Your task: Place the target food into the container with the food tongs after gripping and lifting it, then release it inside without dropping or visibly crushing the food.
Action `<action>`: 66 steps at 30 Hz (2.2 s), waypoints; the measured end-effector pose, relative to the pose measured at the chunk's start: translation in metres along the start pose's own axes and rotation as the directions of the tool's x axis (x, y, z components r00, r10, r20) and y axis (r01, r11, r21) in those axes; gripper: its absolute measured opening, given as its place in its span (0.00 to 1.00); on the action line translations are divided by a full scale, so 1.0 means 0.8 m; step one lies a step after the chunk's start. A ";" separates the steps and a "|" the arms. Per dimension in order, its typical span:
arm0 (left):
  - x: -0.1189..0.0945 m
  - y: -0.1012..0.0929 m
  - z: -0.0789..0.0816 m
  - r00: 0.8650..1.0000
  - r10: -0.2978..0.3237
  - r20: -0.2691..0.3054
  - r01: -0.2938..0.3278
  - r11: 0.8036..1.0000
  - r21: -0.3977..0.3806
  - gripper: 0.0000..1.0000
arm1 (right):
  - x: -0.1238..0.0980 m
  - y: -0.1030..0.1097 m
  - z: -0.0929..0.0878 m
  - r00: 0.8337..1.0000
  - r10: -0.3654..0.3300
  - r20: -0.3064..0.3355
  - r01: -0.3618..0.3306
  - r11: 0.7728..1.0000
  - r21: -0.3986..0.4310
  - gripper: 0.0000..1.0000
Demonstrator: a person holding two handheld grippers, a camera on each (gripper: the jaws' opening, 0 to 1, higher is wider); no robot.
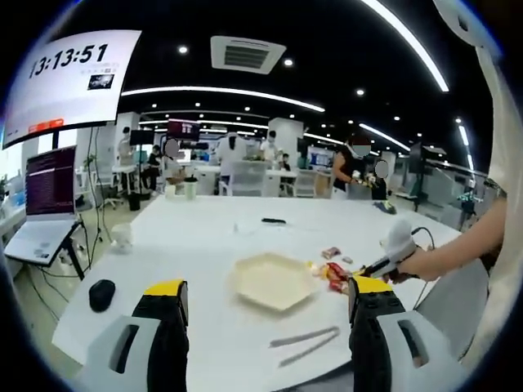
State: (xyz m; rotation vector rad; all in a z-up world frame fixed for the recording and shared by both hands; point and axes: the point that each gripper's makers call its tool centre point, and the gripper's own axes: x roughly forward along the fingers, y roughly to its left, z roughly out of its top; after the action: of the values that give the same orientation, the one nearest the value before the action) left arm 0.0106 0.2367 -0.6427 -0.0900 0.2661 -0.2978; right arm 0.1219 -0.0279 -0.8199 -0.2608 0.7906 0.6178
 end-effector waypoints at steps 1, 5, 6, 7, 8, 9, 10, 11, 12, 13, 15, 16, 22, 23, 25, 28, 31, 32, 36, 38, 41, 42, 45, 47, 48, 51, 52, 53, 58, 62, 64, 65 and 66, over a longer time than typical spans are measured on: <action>0.000 0.000 -0.002 1.000 0.001 -0.002 -0.001 1.000 -0.004 0.80 | 0.000 0.003 0.001 1.000 0.002 0.002 -0.002 1.000 -0.006 0.19; -0.002 0.000 -0.006 1.000 0.000 -0.006 0.000 1.000 -0.006 0.80 | 0.006 0.012 -0.004 1.000 0.016 -0.001 -0.016 1.000 -0.007 0.19; -0.002 0.000 -0.007 1.000 -0.001 -0.007 0.001 1.000 -0.009 0.80 | 0.007 0.014 -0.005 1.000 0.019 -0.005 -0.019 1.000 -0.010 0.19; -0.002 -0.001 -0.007 1.000 -0.001 -0.007 0.000 1.000 -0.009 0.80 | 0.007 0.018 -0.007 1.000 0.024 -0.011 -0.024 1.000 -0.013 0.19; -0.002 -0.001 -0.008 1.000 -0.001 -0.008 0.001 1.000 -0.009 0.80 | 0.008 0.022 -0.009 0.999 0.032 -0.012 -0.032 0.999 -0.017 0.19; -0.002 0.000 -0.009 1.000 -0.002 -0.010 0.002 1.000 -0.011 0.80 | 0.008 0.025 -0.010 0.999 0.036 -0.014 -0.036 0.999 -0.018 0.19; -0.002 0.000 -0.010 1.000 -0.002 -0.011 0.002 1.000 -0.012 0.80 | 0.008 0.027 -0.010 0.999 0.038 -0.015 -0.039 0.999 -0.017 0.19; -0.001 0.001 -0.013 1.000 -0.002 -0.012 0.002 1.000 -0.013 0.79 | 0.007 0.033 -0.012 0.999 0.046 -0.015 -0.046 0.999 -0.013 0.19; 0.000 0.001 -0.017 1.000 -0.005 -0.016 0.005 1.000 -0.014 0.79 | 0.007 0.036 -0.013 0.999 0.048 -0.016 -0.048 0.999 -0.012 0.19; 0.002 0.002 -0.023 1.000 -0.008 -0.020 0.008 1.000 -0.015 0.78 | 0.007 0.038 -0.013 0.999 0.050 -0.017 -0.051 0.999 -0.010 0.19; 0.010 0.001 -0.053 0.996 -0.034 -0.084 0.037 0.999 0.036 0.75 | 0.004 0.045 -0.014 0.998 0.058 -0.014 -0.058 0.998 -0.003 0.19; 0.014 -0.001 -0.064 0.993 -0.045 -0.107 0.050 0.998 0.049 0.74 | 0.002 0.047 -0.015 0.998 0.059 -0.014 -0.059 0.998 -0.003 0.19; 0.035 -0.015 -0.102 0.978 -0.122 -0.167 0.137 0.987 0.079 0.66 | -0.010 0.053 -0.016 0.998 0.060 -0.012 -0.060 0.998 0.001 0.20; 0.039 -0.018 -0.110 0.974 -0.137 -0.179 0.153 0.985 0.080 0.64 | -0.012 0.054 -0.016 0.998 0.061 -0.010 -0.061 0.998 0.001 0.20; 0.045 -0.022 -0.124 0.966 -0.159 -0.205 0.177 0.982 0.069 0.58 | -0.014 0.056 -0.015 0.998 0.064 -0.005 -0.064 0.998 -0.001 0.20; 0.050 -0.028 -0.139 0.955 -0.189 -0.231 0.204 0.978 0.042 0.51 | -0.019 0.059 -0.013 0.998 0.066 -0.002 -0.066 0.998 -0.003 0.21; 0.056 -0.038 -0.159 0.929 -0.247 -0.276 0.261 0.965 0.012 0.41 | -0.023 0.059 -0.011 0.998 0.065 0.005 -0.065 0.998 0.004 0.21; 0.057 -0.040 -0.162 0.924 -0.258 -0.282 0.271 0.962 0.008 0.39 | -0.024 0.060 -0.011 0.998 0.063 0.008 -0.063 0.998 0.003 0.22; 0.062 -0.048 -0.173 0.901 -0.301 -0.312 0.318 0.948 0.005 0.32 | -0.026 0.061 -0.012 0.998 0.068 0.011 -0.068 0.998 0.006 0.23; 0.066 -0.051 -0.180 0.889 -0.317 -0.332 0.339 0.941 0.008 0.30 | -0.028 0.061 -0.012 0.998 0.066 0.011 -0.066 0.998 0.007 0.23; 0.070 -0.052 -0.191 0.876 -0.320 -0.361 0.346 0.938 0.008 0.30 | -0.031 0.062 -0.010 0.998 0.067 0.019 -0.067 0.998 0.013 0.23; 0.070 -0.053 -0.198 0.869 -0.324 -0.374 0.355 0.935 0.017 0.29 | -0.031 0.062 -0.010 0.998 0.067 0.023 -0.067 0.998 0.013 0.23; 0.070 -0.054 -0.209 0.856 -0.329 -0.400 0.369 0.929 0.024 0.28 | -0.034 0.064 -0.011 0.997 0.067 0.026 -0.068 0.998 0.014 0.23; 0.071 -0.056 -0.216 0.847 -0.337 -0.412 0.381 0.924 0.027 0.27 | -0.036 0.064 -0.011 0.997 0.067 0.028 -0.068 0.998 0.019 0.24; 0.073 -0.056 -0.219 0.844 -0.338 -0.418 0.382 0.924 0.026 0.26 | -0.036 0.064 -0.012 0.997 0.068 0.026 -0.068 0.997 0.023 0.24; 0.078 -0.060 -0.229 0.831 -0.334 -0.445 0.397 0.916 0.054 0.24 | -0.038 0.065 -0.013 0.997 0.070 0.026 -0.071 0.997 0.028 0.25; 0.080 -0.060 -0.233 0.826 -0.326 -0.459 0.400 0.914 0.071 0.24 | -0.039 0.065 -0.012 0.997 0.069 0.026 -0.070 0.997 0.027 0.25; 0.082 -0.061 -0.234 0.826 -0.326 -0.459 0.401 0.913 0.071 0.24 | -0.039 0.065 -0.012 0.997 0.069 0.027 -0.070 0.997 0.026 0.25; 0.087 -0.059 -0.242 0.820 -0.311 -0.481 0.411 0.905 0.114 0.23 | -0.043 0.064 -0.012 0.998 0.064 0.028 -0.065 0.998 0.022 0.25; 0.091 -0.056 -0.248 0.809 -0.305 -0.503 0.431 0.889 0.154 0.23 | -0.046 0.063 -0.016 0.998 0.062 0.025 -0.063 0.998 0.024 0.25; 0.093 -0.056 -0.251 0.800 -0.306 -0.516 0.447 0.878 0.173 0.23 | -0.047 0.063 -0.018 0.998 0.061 0.023 -0.062 0.998 0.025 0.25; 0.093 -0.056 -0.252 0.798 -0.305 -0.519 0.449 0.876 0.176 0.23 | -0.047 0.063 -0.018 0.998 0.061 0.022 -0.062 0.998 0.025 0.25; 0.095 -0.055 -0.254 0.793 -0.301 -0.530 0.455 0.870 0.187 0.24 | -0.047 0.063 -0.019 0.998 0.061 0.021 -0.062 0.998 0.026 0.25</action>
State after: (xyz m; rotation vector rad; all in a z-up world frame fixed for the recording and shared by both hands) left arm 0.0130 0.1622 -0.8508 0.2514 0.7070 -0.7723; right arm 0.0620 -0.0104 -0.8024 -0.2057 0.7892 0.6662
